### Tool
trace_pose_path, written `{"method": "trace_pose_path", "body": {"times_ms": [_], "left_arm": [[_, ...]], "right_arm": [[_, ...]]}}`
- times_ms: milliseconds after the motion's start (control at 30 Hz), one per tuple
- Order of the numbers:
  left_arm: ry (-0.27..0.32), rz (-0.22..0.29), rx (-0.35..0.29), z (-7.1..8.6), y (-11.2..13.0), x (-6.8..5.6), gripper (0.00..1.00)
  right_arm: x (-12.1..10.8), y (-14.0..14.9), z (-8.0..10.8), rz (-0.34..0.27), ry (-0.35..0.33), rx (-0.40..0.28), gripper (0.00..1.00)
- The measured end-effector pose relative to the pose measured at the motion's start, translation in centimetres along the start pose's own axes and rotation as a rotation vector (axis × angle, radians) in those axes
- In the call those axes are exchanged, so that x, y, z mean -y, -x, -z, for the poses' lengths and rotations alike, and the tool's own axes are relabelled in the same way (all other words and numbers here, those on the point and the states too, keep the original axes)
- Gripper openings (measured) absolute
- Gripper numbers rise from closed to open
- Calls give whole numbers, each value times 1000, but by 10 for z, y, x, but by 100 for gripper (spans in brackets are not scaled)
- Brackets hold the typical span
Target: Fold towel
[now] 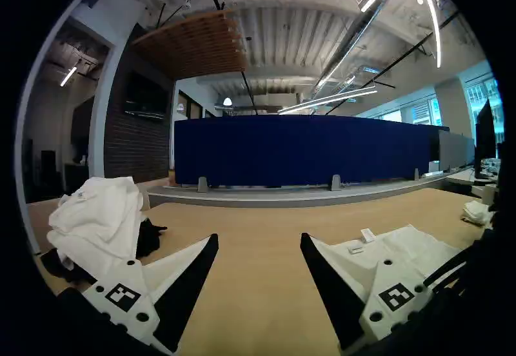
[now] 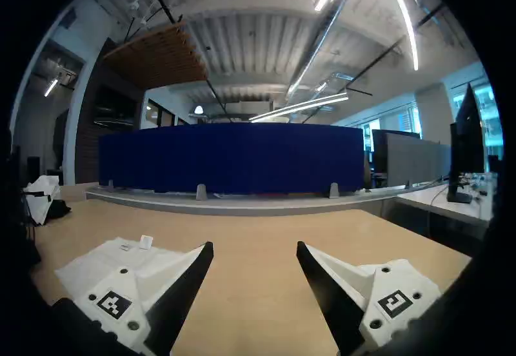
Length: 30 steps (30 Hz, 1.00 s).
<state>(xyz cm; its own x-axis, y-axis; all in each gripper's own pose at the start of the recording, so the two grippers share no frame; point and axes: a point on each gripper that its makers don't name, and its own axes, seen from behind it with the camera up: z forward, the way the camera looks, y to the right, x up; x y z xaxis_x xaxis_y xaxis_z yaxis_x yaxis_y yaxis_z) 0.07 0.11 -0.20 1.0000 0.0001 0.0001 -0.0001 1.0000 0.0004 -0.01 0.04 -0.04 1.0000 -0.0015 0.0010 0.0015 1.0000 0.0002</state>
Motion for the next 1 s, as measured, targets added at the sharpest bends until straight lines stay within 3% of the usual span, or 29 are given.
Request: {"method": "trace_pose_path", "body": {"times_ms": [567,767,1000], "left_arm": [[-11,-9,2,-5,-6,2,94],[0,9,-42,-10,-55,-4,94],[45,20,-34,-9,-122,-18,94]], "right_arm": [[1,-11,0,27,4,20,100],[8,-51,5,22,-4,8,100],[10,-114,11,14,5,18,100]]}}
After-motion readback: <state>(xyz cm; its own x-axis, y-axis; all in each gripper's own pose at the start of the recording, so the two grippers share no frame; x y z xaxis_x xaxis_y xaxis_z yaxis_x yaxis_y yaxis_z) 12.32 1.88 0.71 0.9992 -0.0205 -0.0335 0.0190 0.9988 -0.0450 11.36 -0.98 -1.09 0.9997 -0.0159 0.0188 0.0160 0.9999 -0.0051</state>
